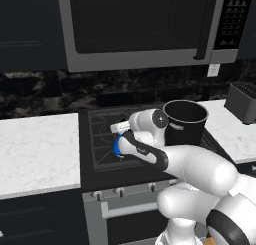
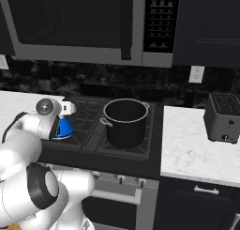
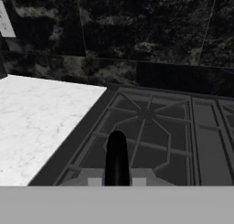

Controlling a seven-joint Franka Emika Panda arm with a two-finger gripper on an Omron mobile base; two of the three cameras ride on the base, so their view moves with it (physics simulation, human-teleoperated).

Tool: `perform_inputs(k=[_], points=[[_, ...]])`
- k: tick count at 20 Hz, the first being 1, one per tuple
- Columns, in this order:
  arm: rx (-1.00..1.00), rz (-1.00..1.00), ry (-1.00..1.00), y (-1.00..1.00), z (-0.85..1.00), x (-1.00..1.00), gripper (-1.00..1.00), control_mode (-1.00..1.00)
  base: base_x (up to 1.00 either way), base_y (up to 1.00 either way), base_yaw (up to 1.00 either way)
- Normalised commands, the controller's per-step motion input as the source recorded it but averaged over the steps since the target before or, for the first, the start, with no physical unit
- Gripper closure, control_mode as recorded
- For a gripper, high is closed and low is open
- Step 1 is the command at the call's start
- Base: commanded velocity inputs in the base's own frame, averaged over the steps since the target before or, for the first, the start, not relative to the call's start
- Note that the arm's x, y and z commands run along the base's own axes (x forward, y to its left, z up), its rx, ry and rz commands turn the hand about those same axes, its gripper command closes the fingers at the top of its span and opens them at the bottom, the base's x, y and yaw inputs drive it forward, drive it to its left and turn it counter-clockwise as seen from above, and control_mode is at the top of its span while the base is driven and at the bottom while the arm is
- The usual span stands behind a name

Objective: Pick the kettle from the counter and place it on a stove burner. Then turn the burner on.

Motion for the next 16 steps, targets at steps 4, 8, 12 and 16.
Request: perform_inputs(k=[4,8,12,16], points=[[0.0,0.0,0.0,0.0,-0.22,0.0,1.0,-1.0,0.0,0.0,0.0],[0.01,0.0,0.0,0.0,0.01,0.09,1.0,-1.0,0.0,0.0,0.0],[0.0,0.0,0.0,0.04,0.11,0.33,1.0,-1.0,0.0,0.0,0.0],[0.0,0.0,0.0,0.08,0.14,0.37,1.0,-1.0,0.0,0.0,0.0]])
